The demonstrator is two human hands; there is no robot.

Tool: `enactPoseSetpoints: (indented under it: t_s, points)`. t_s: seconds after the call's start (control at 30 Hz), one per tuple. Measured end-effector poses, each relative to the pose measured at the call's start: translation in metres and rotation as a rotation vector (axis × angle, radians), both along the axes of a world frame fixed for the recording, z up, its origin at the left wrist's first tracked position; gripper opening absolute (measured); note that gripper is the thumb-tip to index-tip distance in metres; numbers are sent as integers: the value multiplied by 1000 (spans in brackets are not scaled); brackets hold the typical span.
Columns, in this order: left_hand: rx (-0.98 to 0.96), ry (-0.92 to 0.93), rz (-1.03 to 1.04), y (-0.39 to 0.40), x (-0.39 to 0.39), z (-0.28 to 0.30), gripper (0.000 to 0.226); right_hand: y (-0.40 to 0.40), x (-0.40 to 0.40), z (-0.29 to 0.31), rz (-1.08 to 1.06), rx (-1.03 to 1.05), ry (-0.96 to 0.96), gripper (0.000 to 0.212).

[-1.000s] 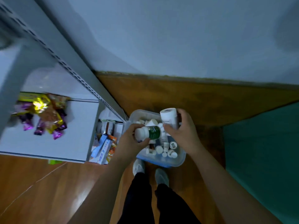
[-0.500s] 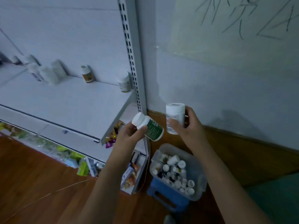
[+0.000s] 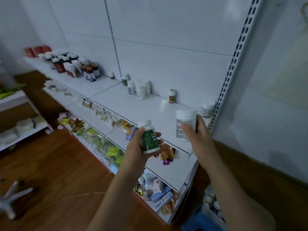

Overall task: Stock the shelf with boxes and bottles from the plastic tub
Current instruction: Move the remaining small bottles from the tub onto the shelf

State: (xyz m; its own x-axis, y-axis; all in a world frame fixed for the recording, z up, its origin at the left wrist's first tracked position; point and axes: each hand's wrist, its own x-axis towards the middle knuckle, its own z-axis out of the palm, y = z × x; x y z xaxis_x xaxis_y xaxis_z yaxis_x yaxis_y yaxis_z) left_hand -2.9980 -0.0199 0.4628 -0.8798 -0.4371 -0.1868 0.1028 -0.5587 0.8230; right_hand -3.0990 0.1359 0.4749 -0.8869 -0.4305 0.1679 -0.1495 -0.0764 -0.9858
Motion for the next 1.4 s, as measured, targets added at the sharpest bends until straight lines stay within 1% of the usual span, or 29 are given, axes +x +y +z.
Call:
enactPoseSetpoints:
  t_s: [0.13,0.23,0.3,0.4,0.47,0.57,0.67,0.83,0.93,1.0,1.07,1.27,1.33,1.4]
  points:
    - [-13,-19,52,-47,26,-5,38,-56,15,-9,38,8,-18,22]
    - [-43,-29,70,-77,37,-7,49,-94,19,-13,59,6,-54,28]
    - [-71,-37,81,-97,38,-10,55,-116,15,-14,72,7,-70,28]
    - [-88,-54,113,-125,30,-16,56,-148,-1,-17,94,30,-67,27]
    - [-85,-75,130,-145,18,-20,56,-170,-17,-21,104,38,-60,31]
    - [-92,-119,149,-177,-8,-25,50,-206,-50,-30,84,55,-49,21]
    - [-154,-155,151,-209,-42,-24,51,-241,-85,-40,75,65,-36,26]
    - [-275,-194,113,-267,-102,-15,46,-293,-134,-52,64,65,-72,22]
    - [-290,-227,102,-297,-133,-16,37,-316,-159,-64,47,90,-88,26]
    - [-263,-245,100,-313,-151,-21,30,-327,-172,-72,33,102,-105,21]
    - [-235,-257,81,-328,-166,-27,28,-336,-183,-80,20,111,-120,14]
    - [-192,-244,13,-367,-201,-43,25,-362,-194,-95,-9,176,-127,14]
    - [-215,-244,-13,-382,-214,-47,22,-372,-197,-100,-53,195,-121,16]
    - [-323,-262,-41,-400,-228,-51,21,-383,-199,-103,-108,211,-120,17]
